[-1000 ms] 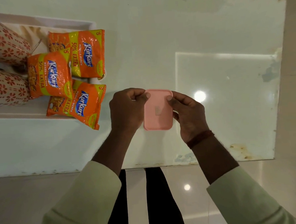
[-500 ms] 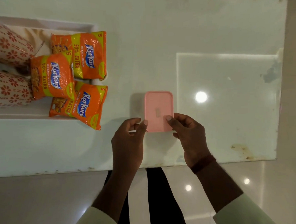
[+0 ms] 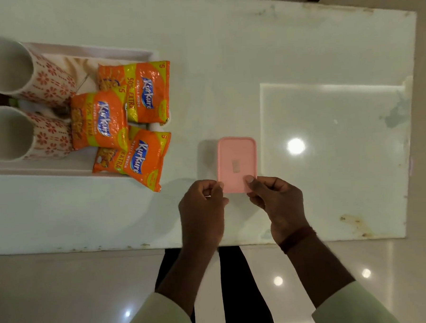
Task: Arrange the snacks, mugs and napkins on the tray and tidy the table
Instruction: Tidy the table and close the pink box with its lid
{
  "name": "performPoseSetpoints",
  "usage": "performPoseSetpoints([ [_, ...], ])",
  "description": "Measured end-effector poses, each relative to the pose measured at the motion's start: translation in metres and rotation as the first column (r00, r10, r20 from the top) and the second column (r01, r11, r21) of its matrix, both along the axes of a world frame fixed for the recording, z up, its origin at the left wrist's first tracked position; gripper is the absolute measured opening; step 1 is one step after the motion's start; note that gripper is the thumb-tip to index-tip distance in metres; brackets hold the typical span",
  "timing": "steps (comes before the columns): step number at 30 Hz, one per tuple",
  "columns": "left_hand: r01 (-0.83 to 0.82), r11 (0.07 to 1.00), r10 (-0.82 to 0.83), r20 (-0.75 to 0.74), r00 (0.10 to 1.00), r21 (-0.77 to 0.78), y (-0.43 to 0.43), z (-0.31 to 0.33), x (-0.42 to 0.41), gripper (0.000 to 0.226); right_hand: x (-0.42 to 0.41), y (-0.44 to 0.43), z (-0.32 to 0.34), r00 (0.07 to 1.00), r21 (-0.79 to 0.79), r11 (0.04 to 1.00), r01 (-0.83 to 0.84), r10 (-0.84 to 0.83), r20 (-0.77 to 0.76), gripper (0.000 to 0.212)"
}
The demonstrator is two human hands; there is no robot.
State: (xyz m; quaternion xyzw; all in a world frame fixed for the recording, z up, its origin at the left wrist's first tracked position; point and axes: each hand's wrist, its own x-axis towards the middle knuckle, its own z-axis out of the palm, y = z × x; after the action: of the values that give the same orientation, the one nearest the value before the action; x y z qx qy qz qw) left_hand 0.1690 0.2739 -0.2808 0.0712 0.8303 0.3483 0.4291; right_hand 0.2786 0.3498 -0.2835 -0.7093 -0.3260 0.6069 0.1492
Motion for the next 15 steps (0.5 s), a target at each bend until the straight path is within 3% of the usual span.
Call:
performPoseSetpoints([
  [3, -0.213, 0.973, 0.211, 0.023, 0.977, 0.089, 0.007, 0.008, -0.003, 0.003, -0.02, 0.008, 0.005, 0.998, 0.03, 0.999, -0.031, 0.033, -0.047, 0.016],
  [7, -0.376, 0.918, 0.37, 0.065, 0.927, 0.126, 0.019, 0.007, -0.02, 0.012, -0.054, 0.016, 0.003, 0.994, 0.081, 0.992, -0.092, 0.096, -0.058, 0.012],
  [15, -0.499, 0.867, 0.49, 0.204, 0.847, -0.012, 0.019, -0.005, -0.021, 0.034, -0.079, 0.004, -0.008, 0.994, 0.089, 0.992, -0.086, 0.08, 0.069, 0.013],
])
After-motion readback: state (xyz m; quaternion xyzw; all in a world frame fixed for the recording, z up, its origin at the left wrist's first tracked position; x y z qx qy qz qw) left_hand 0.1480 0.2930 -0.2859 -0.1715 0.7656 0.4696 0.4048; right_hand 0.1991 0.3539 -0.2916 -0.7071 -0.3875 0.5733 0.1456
